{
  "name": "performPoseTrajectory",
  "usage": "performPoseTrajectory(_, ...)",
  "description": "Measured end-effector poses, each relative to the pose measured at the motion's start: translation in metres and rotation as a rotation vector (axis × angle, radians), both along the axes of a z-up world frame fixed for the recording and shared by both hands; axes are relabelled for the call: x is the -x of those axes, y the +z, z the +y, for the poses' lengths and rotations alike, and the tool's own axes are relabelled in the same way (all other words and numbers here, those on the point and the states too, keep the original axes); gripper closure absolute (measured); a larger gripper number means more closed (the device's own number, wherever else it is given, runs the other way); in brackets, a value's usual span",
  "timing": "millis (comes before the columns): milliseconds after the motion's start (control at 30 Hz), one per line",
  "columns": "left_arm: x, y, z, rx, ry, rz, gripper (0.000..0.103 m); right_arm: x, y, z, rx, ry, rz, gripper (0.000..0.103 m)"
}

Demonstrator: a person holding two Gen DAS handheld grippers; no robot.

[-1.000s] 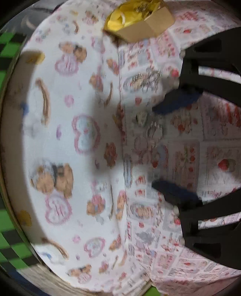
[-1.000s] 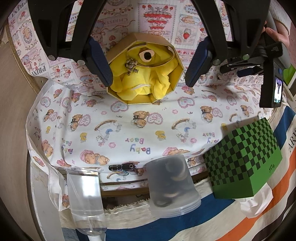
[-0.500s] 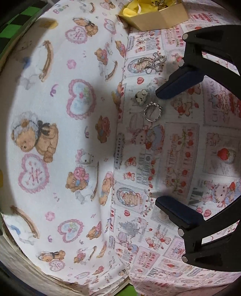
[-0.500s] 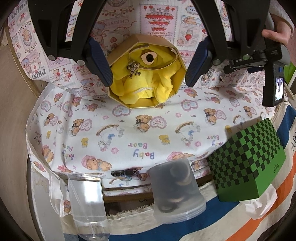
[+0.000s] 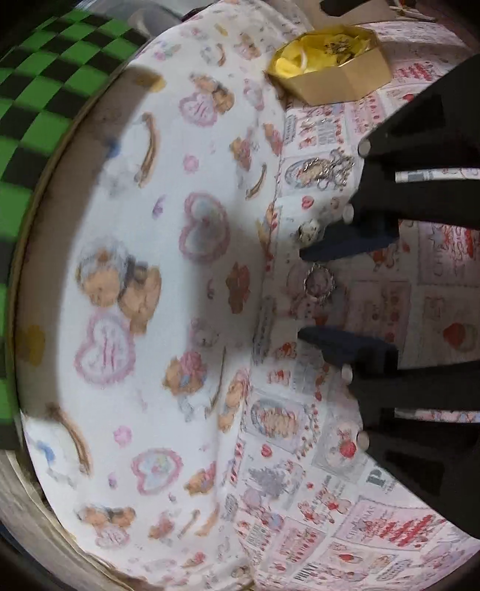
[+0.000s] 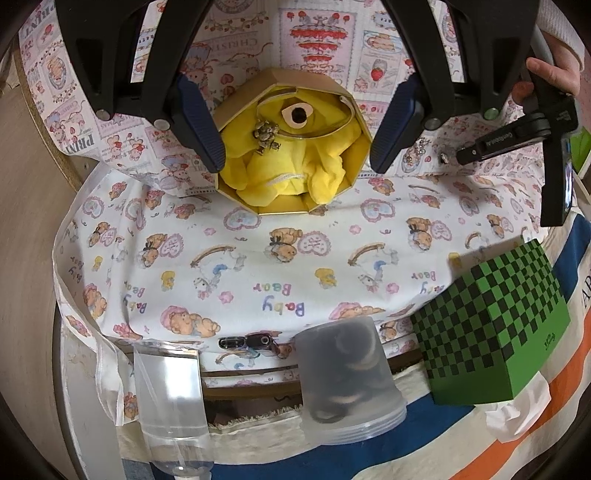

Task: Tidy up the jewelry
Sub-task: 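Lower the left tool onto the silver ring on the cloth and close on it, then lift the ring with the left tool while the right tool grasps a silver chain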

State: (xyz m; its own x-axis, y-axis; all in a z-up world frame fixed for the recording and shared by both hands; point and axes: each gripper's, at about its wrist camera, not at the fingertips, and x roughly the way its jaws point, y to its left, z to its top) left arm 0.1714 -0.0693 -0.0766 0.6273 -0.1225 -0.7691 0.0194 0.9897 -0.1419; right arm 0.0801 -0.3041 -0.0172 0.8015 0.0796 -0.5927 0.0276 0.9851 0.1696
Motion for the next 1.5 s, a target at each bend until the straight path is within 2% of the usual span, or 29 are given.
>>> performPoseTrajectory(167,0.0,0.001,-0.015,-0.124,-0.047,0.001,0.076,0.001,0.001,0.0,0.0,0.001,-0.002,0.024)
performPoseTrajectory(400,-0.001,0.003,-0.021,-0.171,-0.068,0.001,0.073,0.002,0.001,0.0,0.005,0.002,-0.003,0.024)
performPoseTrajectory(467,-0.004,0.003,-0.024,-0.164,-0.07,0.001,0.076,0.002,0.001,0.0,0.007,0.005,-0.002,0.024)
performPoseTrajectory(500,-0.005,0.003,-0.023,-0.152,-0.079,0.0,0.083,0.002,0.002,0.001,0.012,0.007,-0.002,0.024)
performPoseTrajectory(633,0.001,0.008,-0.02,-0.131,-0.088,-0.016,0.083,0.002,0.004,0.004,0.019,0.03,-0.008,0.028)
performPoseTrajectory(767,0.019,0.025,-0.013,-0.134,-0.078,-0.102,0.084,0.006,0.007,0.007,0.024,0.052,-0.026,0.028)
performPoseTrajectory(933,0.061,0.057,0.018,-0.016,-0.083,-0.184,0.083,0.011,0.012,0.016,0.027,0.104,-0.036,0.028)
performPoseTrajectory(1033,0.076,0.088,0.039,0.002,-0.053,-0.293,0.083,0.015,0.016,0.025,0.013,0.154,-0.042,0.028)
performPoseTrajectory(1100,0.079,0.098,0.054,0.06,-0.041,-0.339,0.083,0.018,0.02,0.034,0.006,0.193,-0.046,0.028)
performPoseTrajectory(1200,0.078,0.104,0.066,0.109,-0.033,-0.357,0.083,0.018,0.023,0.053,0.001,0.247,-0.044,0.028)
performPoseTrajectory(1267,0.073,0.099,0.071,0.072,0.012,-0.334,0.083,0.011,0.022,0.072,-0.018,0.282,-0.004,0.029)
performPoseTrajectory(1367,0.065,0.087,0.085,0.085,0.054,-0.307,0.083,-0.009,0.017,0.101,-0.037,0.337,0.075,0.035)
performPoseTrajectory(1500,0.058,0.074,0.101,0.059,0.114,-0.271,0.083,-0.045,0.001,0.145,0.035,0.355,0.185,0.048)
